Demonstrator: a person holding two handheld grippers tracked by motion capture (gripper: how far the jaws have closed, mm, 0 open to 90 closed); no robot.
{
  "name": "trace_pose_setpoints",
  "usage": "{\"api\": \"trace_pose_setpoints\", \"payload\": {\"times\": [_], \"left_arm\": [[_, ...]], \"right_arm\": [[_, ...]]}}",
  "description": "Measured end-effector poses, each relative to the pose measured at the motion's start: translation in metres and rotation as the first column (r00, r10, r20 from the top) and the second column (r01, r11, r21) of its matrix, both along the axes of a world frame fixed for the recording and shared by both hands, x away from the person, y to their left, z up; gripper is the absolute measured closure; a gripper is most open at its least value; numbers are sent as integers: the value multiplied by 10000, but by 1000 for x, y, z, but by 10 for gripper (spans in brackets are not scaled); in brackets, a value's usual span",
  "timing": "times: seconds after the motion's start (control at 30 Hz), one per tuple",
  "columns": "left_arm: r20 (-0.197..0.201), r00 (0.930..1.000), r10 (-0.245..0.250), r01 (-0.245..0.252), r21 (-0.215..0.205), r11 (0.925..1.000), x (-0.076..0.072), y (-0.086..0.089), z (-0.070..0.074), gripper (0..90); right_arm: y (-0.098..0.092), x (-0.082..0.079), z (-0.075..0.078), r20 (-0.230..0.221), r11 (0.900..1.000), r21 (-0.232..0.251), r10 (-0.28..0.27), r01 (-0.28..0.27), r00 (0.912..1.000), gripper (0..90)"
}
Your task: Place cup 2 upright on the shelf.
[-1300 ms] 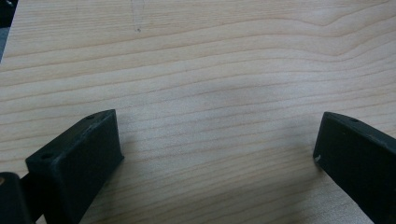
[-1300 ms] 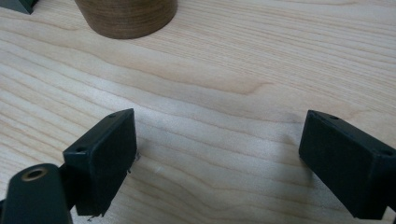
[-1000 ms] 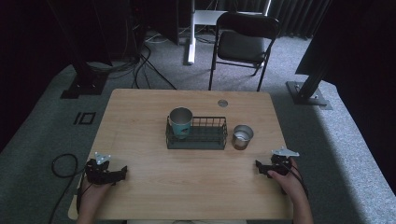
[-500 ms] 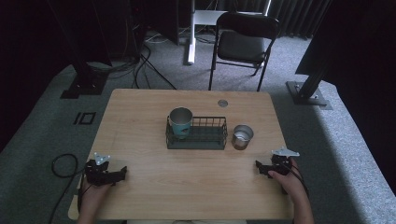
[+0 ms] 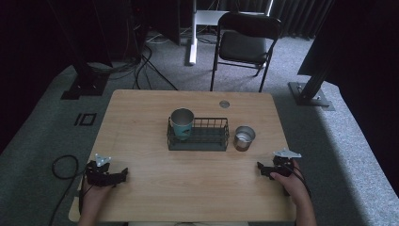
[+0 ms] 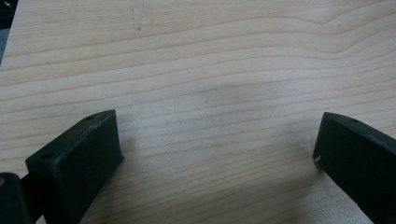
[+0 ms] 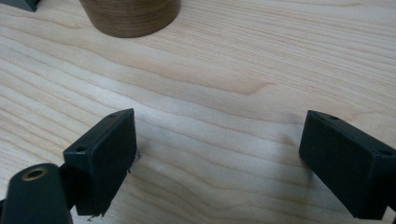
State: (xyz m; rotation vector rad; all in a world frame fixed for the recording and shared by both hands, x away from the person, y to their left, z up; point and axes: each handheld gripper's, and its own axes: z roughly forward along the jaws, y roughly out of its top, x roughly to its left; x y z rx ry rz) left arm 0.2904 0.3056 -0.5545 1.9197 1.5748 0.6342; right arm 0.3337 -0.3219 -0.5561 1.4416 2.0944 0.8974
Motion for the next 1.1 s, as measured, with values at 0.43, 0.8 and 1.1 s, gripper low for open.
{"api": "trace_pose_setpoints", "payload": {"times": [0.43, 0.8, 1.1], "left_arm": [[1, 10000, 0, 0, -2, 10000, 0, 0, 0, 14], [-5, 10000, -9, 9, 7, 10000, 0, 0, 0, 14], [-5, 10000, -9, 9, 7, 10000, 0, 0, 0, 14]], "right_arm": [[12, 6, 6, 251, 9987, 433, 261, -272, 9993, 109], [20, 11, 13, 487, 9961, 761, 416, -453, 9979, 109], [26, 14, 21, 1435, 9938, 999, 345, -491, 9890, 110]]}}
